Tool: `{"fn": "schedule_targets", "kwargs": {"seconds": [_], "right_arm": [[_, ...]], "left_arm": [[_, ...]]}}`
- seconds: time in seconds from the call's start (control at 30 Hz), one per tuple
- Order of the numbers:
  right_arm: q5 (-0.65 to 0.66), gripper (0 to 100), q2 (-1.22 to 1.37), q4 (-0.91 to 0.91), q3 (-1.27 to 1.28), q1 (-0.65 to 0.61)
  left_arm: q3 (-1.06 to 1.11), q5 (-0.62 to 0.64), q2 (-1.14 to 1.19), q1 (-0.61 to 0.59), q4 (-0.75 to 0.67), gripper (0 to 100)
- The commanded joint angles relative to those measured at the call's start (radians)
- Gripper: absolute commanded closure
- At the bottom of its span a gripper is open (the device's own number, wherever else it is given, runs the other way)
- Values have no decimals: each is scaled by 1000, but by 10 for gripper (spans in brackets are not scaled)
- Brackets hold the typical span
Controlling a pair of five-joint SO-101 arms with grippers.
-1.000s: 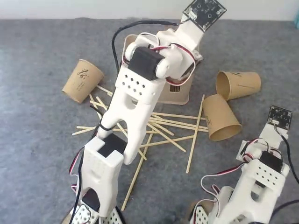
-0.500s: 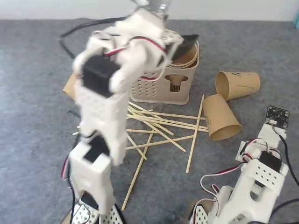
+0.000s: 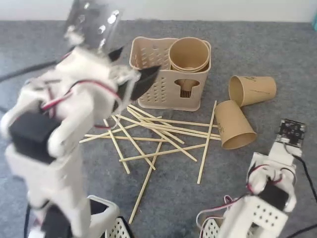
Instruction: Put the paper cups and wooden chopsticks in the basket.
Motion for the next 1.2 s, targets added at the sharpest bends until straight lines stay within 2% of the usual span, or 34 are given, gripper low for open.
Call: {"fn": "schedule_targets", "kwargs": {"seconds": [0.0,0.13,0.27,0.47,0.6,0.87,1.03,1.17], "right_arm": [[64,844,-168,58,-9,-105],[140,843,-162,30,-23,-196],[183,833,-99,-50,-37,-223],[272,738,67,-162,-66,-220],[305,738,177,-245,-80,-225],[299,738,429,-470,-80,-246],[241,739,575,-648,-81,-269],[207,771,671,-751,-81,-314]], "left_arm": [[154,3,-167,-104,25,725],[346,3,-336,-265,-26,725],[513,2,-477,-407,-74,725],[765,-81,-594,-505,-91,725],[1000,-81,-666,-569,-213,725],[1491,-80,-901,-588,-477,725],[1573,-78,-1022,-588,-509,725],[1601,-18,-1077,-588,-516,725]]}}
